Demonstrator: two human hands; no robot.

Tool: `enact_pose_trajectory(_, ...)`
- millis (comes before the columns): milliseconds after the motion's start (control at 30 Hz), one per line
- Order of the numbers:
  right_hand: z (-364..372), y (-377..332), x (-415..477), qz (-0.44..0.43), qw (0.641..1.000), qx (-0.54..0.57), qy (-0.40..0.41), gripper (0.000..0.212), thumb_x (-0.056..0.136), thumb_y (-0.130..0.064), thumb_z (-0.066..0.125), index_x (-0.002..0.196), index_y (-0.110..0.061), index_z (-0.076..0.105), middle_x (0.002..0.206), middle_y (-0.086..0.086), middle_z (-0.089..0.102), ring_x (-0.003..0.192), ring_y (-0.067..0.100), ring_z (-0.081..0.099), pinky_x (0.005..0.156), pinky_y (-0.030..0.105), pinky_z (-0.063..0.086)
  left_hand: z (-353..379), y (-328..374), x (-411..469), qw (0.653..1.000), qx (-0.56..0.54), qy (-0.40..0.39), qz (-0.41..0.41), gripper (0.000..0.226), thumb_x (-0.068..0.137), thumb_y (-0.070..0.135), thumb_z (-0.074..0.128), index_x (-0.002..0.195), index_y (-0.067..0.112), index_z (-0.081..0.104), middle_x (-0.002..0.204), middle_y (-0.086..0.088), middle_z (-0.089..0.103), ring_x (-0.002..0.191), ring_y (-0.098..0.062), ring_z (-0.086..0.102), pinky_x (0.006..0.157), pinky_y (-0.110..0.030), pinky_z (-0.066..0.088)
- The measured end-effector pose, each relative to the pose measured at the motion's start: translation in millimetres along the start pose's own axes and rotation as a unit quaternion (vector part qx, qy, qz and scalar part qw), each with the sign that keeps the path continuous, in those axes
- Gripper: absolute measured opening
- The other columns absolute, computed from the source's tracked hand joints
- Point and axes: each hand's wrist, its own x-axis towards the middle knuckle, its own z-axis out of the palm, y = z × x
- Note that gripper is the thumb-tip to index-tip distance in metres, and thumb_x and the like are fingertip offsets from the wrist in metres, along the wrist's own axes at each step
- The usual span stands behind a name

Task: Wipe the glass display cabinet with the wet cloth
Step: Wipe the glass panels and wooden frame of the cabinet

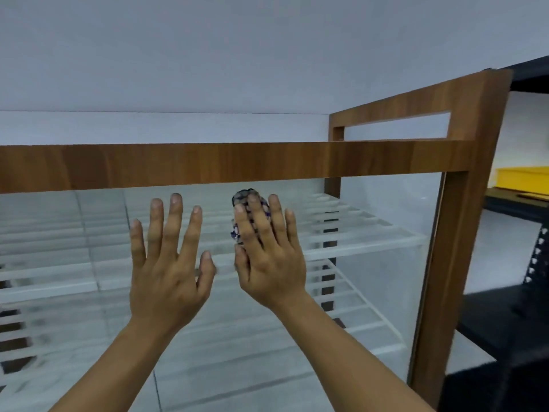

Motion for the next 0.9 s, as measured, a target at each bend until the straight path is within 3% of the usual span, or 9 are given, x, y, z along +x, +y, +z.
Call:
enact_pose_trajectory(300,-46,155,-15,0.048,0.998,-0.005,0.028,0.062,0.099,-0.028,0.047,0.157,-0.013,0.034,0.166,0.012,0.031,0.157,0.037,0.022,0.128,0.055,0.014,31,116,31,0.999,-0.034,0.000,0.008,0.063,0.100,0.040,0.037,0.158,0.016,0.033,0.169,-0.017,0.016,0.157,-0.042,0.007,0.124,-0.065,0.008)
enact_pose_trajectory(500,-65,233,-31,0.113,0.992,0.000,0.053,0.062,0.100,-0.027,0.045,0.158,-0.010,0.031,0.166,0.017,0.029,0.157,0.039,0.016,0.129,0.056,0.012,43,146,28,1.000,-0.022,0.000,-0.001,0.063,0.100,0.038,0.038,0.158,0.015,0.034,0.169,-0.018,0.017,0.157,-0.042,0.009,0.124,-0.065,0.009)
enact_pose_trajectory(600,-66,242,-58,0.133,0.990,0.011,0.055,0.061,0.102,-0.028,0.042,0.158,-0.009,0.027,0.167,0.018,0.026,0.158,0.039,0.013,0.130,0.052,0.009,43,140,11,1.000,-0.018,0.002,-0.008,0.062,0.100,0.037,0.039,0.157,0.014,0.035,0.168,-0.019,0.019,0.156,-0.043,0.011,0.125,-0.064,0.009)
enact_pose_trajectory(767,-54,226,-125,0.161,0.986,0.010,0.048,0.058,0.105,-0.030,0.036,0.156,-0.003,0.029,0.164,0.022,0.028,0.156,0.043,0.014,0.129,0.057,0.014,39,105,-36,0.999,0.003,-0.017,-0.028,0.062,0.100,0.035,0.038,0.157,0.014,0.032,0.167,-0.020,0.020,0.155,-0.045,0.013,0.123,-0.066,0.011)
enact_pose_trajectory(900,-40,182,-114,0.185,0.981,0.011,0.052,0.060,0.103,-0.028,0.038,0.157,-0.003,0.028,0.164,0.022,0.026,0.157,0.043,0.012,0.128,0.058,0.010,31,69,-65,0.999,0.027,-0.025,-0.031,0.061,0.100,0.033,0.039,0.156,0.010,0.034,0.166,-0.023,0.022,0.155,-0.045,0.014,0.123,-0.067,0.011)
